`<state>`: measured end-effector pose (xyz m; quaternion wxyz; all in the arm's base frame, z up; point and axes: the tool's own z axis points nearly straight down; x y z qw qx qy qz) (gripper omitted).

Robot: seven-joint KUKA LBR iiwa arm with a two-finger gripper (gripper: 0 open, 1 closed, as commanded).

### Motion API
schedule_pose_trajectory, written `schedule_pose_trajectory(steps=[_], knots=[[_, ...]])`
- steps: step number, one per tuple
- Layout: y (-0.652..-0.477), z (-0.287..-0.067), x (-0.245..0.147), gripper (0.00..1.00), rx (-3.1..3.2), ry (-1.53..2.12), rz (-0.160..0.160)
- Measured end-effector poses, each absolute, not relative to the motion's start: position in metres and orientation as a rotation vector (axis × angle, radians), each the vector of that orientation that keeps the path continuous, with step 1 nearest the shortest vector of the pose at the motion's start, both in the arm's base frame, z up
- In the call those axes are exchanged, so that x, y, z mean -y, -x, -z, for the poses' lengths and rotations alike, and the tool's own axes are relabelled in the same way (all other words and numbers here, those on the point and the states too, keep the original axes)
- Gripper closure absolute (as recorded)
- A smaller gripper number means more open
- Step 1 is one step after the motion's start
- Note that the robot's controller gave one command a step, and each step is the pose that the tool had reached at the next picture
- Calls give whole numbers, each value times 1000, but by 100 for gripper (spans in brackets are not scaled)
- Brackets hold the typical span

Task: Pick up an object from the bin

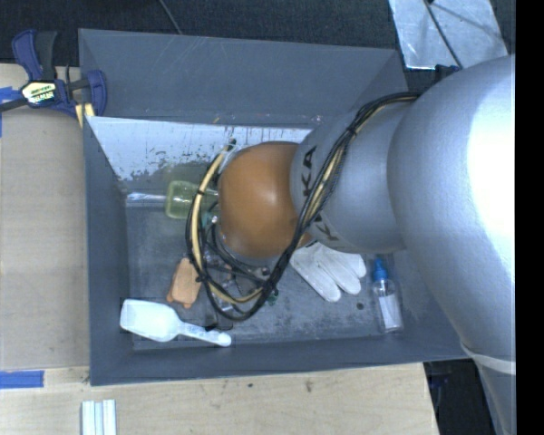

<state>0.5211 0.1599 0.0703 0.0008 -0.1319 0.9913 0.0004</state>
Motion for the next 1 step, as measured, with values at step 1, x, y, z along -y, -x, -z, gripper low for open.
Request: schedule_pose_trajectory(steps=[1], knots=[[-521, -70, -160, 0, -3113, 414, -1]])
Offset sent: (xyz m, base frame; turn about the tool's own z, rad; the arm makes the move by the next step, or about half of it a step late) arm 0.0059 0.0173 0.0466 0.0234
